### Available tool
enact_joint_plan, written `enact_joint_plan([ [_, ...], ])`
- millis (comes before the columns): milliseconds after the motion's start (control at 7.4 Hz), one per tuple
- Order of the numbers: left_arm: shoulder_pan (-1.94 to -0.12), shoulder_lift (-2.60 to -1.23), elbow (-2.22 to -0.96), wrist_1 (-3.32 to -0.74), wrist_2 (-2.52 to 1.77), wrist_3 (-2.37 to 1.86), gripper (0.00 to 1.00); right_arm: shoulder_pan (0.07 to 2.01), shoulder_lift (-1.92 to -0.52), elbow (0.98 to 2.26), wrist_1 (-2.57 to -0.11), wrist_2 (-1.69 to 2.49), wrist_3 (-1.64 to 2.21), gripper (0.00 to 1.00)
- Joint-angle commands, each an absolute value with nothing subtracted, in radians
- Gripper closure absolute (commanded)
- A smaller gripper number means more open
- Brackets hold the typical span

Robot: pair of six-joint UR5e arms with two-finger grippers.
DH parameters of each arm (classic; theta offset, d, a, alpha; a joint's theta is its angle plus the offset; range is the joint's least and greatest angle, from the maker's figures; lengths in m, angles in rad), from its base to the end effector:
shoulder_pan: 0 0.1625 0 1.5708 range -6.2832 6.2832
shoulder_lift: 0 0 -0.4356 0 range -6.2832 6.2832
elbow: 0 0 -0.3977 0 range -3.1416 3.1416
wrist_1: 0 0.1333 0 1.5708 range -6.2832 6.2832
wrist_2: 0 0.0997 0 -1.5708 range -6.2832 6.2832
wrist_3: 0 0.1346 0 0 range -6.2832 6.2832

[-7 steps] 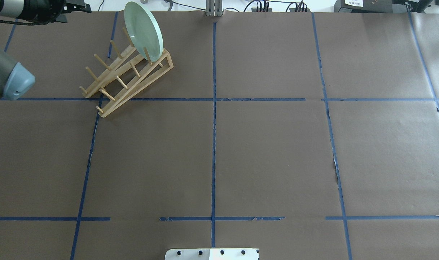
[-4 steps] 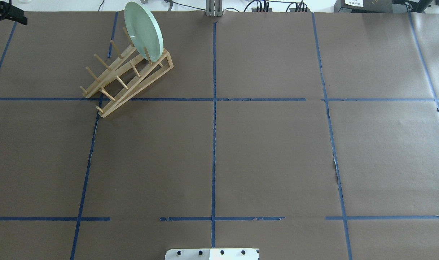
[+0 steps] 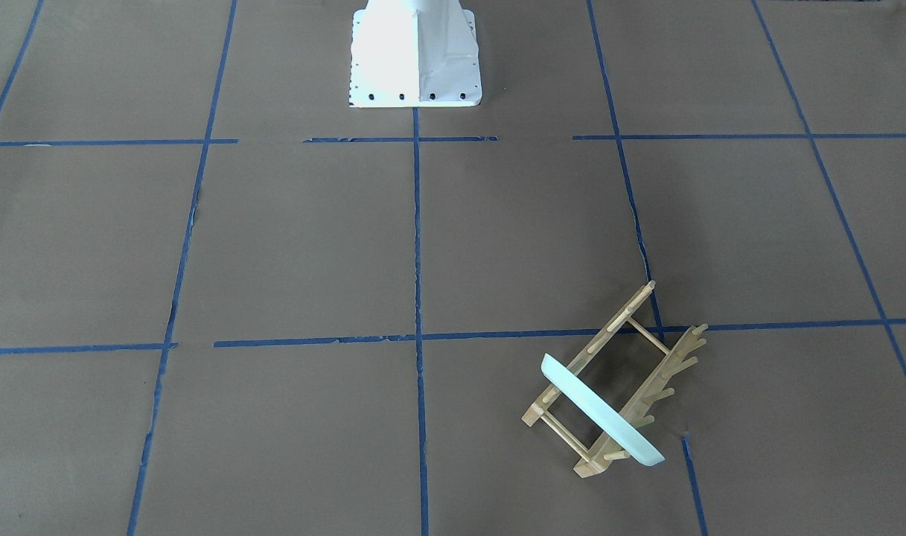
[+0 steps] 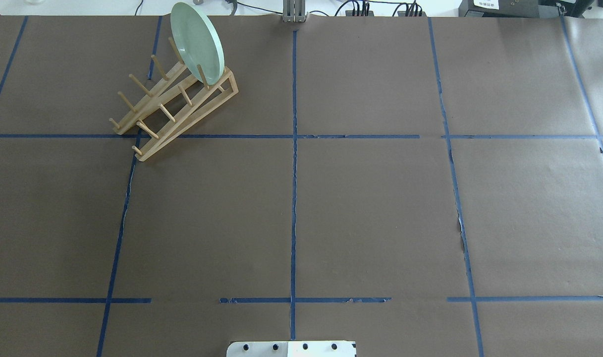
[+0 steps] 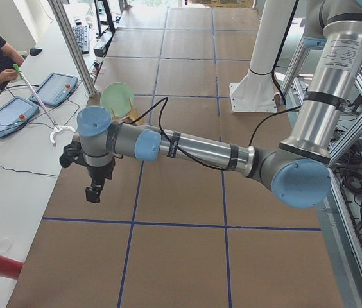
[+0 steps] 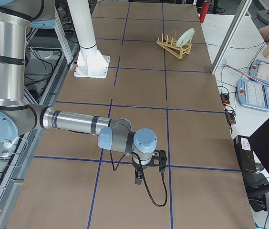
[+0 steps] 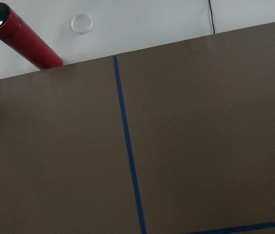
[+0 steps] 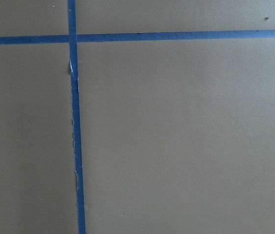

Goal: Place plate on rack

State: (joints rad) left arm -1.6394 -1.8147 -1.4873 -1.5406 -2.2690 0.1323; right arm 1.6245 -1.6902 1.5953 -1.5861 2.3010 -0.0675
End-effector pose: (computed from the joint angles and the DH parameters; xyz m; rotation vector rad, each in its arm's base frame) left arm -0.0885 -0.6054 0.6110 0.1942 0.6814 0.1065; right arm 0.0667 -0.4291 0.7433 -0.0609 -0.7345 0.0271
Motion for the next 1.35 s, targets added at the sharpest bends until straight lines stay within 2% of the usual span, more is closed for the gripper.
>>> enact_joint_plan([
  [0,-1.713,-1.752,-1.506,-1.500,-2.276,0.207,0.00,1.624,-1.690,1.595,-1.586,2.301,-0.067,0.00],
  [676,-1.712,-1.622,-1.503,-1.467,-2.278,0.287,0.00,1.624,-1.690,1.595,-1.586,2.301,-0.067,0.00],
  [946,-1.710,-1.624,-1.517,-1.378,-2.279,0.287,0.00,1.624,-1.690,1.595,-1.586,2.301,-0.067,0.00],
  [1216,-1.704,-1.632,-1.604,-1.345,-2.382,0.182,0.00,1.624,-1.690,1.595,-1.586,2.301,-0.067,0.00],
])
